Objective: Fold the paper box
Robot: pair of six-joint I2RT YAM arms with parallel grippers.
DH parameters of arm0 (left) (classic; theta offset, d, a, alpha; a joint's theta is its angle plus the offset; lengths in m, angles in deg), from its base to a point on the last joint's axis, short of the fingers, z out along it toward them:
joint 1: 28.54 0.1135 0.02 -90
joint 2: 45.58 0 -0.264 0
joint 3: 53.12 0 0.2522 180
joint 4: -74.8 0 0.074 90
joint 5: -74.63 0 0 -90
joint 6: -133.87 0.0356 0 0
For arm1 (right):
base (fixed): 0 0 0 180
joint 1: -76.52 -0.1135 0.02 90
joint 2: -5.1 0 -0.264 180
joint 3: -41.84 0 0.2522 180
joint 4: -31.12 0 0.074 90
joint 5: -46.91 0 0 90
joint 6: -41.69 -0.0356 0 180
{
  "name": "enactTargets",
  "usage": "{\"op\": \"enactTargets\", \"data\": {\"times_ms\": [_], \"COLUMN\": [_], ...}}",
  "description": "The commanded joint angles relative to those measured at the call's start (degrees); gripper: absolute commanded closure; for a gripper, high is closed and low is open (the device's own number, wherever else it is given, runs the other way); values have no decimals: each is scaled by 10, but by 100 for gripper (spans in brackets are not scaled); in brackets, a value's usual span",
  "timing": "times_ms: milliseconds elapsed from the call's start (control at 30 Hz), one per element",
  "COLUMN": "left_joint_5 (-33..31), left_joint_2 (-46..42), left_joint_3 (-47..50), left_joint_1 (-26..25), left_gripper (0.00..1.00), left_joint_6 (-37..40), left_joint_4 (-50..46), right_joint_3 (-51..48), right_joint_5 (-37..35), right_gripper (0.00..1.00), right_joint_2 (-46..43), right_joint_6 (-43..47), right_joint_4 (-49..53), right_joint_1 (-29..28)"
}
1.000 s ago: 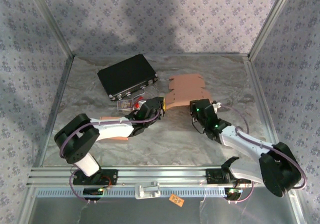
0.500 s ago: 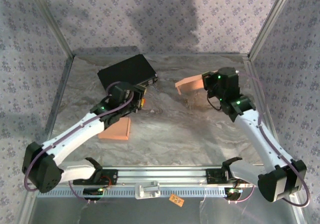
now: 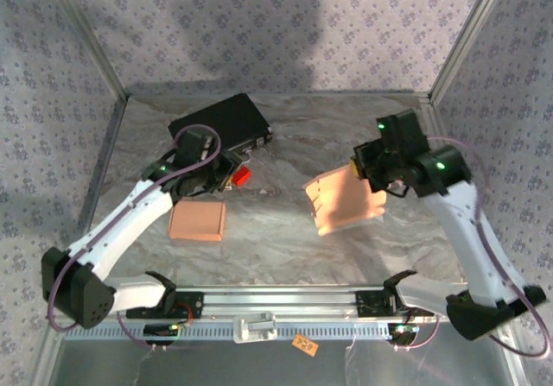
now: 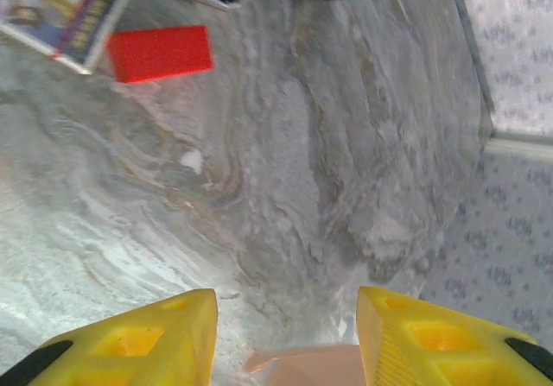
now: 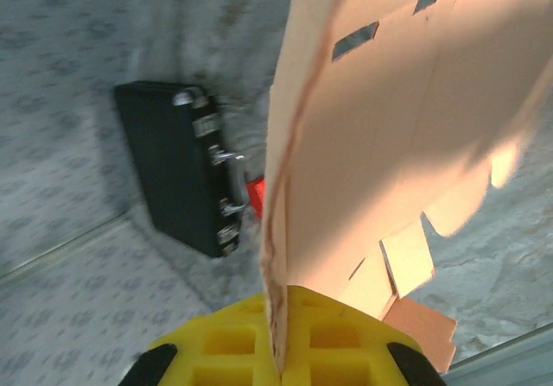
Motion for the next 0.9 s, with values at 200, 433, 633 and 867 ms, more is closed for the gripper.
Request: {"op": "enactTargets", "data": {"times_ms": [200, 433, 633, 867], "left_joint_5": [99, 157, 212, 97], "left_joint_2": [87, 118, 192, 189], "left_joint_3": [-134, -186, -225, -135], "left_joint_1": [-49, -106, -135, -170], "left_gripper": [54, 52, 45, 44], "left_joint_6": [75, 82, 3, -161], "left_joint_4": [25, 18, 86, 197], "right_joint_3": [-25, -15, -34, -40], "right_joint_5": [3, 11, 32, 46], "right_gripper": [100, 100, 100, 100], "right_joint_2": [150, 193, 200, 198], "right_joint_6": [-47, -53, -64, -71], "right_joint_4": [-106, -110, -138, -153], "right_joint_1": [-2, 13, 24, 42]}}
